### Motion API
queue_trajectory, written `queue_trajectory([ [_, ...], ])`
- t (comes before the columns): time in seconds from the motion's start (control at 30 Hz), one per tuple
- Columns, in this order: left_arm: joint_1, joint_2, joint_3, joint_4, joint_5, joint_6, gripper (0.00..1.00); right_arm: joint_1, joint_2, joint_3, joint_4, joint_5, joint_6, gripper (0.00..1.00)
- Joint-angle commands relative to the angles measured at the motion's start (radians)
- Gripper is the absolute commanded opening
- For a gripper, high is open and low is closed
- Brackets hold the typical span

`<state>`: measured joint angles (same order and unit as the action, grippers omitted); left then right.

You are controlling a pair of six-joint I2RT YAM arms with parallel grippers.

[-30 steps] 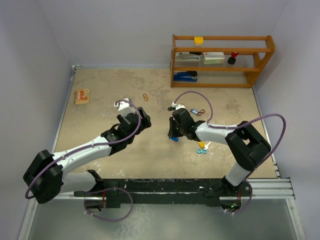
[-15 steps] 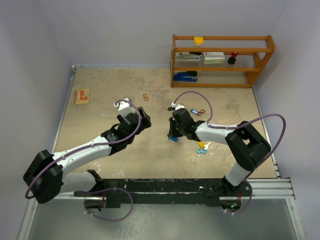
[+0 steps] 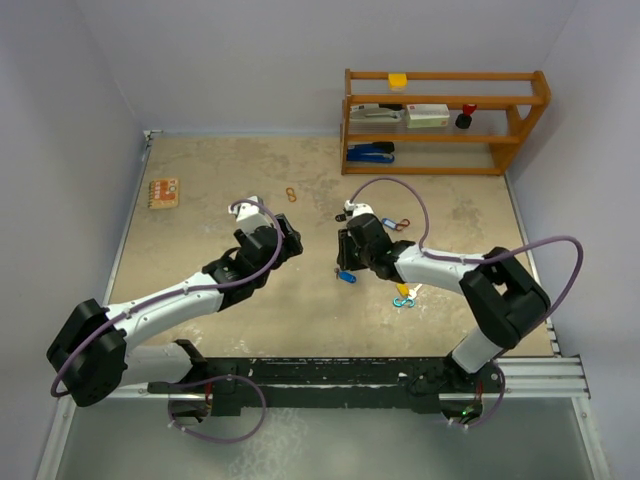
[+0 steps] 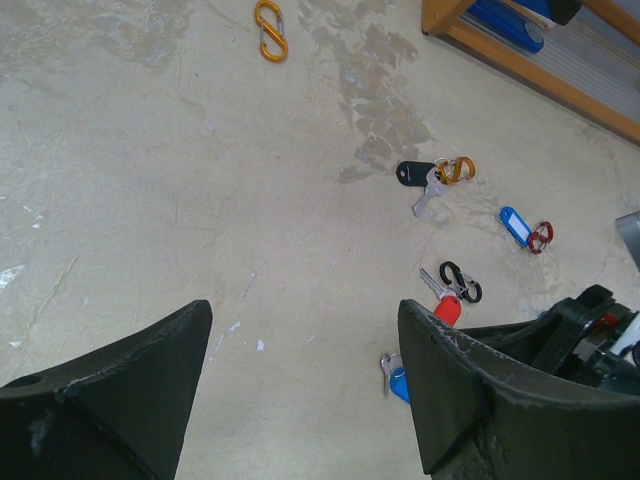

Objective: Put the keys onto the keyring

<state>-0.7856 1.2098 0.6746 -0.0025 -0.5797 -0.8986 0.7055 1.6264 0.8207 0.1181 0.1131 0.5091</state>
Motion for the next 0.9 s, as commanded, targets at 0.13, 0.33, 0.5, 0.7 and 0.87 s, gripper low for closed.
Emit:
queue_trajectory([
  [0.13,0.009,-0.001,0.013,0.032,-0.006,0.004,0.72,0.063,-0.070,0.026,-0.034,0.100,-0.058,0.36],
  [0.33,0.011,0.000,0.025,0.019,-0.008,0.007,0.72,0.144,-0.029,0.044,-0.084,0.170,-0.043,0.36],
  [0.5,0.011,-0.003,0.023,0.019,-0.009,0.008,0.72,0.187,0.009,0.062,-0.113,0.220,-0.026,0.35],
  [0.7,0.013,0.004,0.022,0.021,-0.006,0.007,0.72,0.204,0.054,0.075,-0.137,0.256,-0.016,0.34],
  [0.87,0.014,-0.002,0.017,0.019,-0.012,0.010,0.72,0.204,0.080,0.117,-0.140,0.258,-0.014,0.31],
])
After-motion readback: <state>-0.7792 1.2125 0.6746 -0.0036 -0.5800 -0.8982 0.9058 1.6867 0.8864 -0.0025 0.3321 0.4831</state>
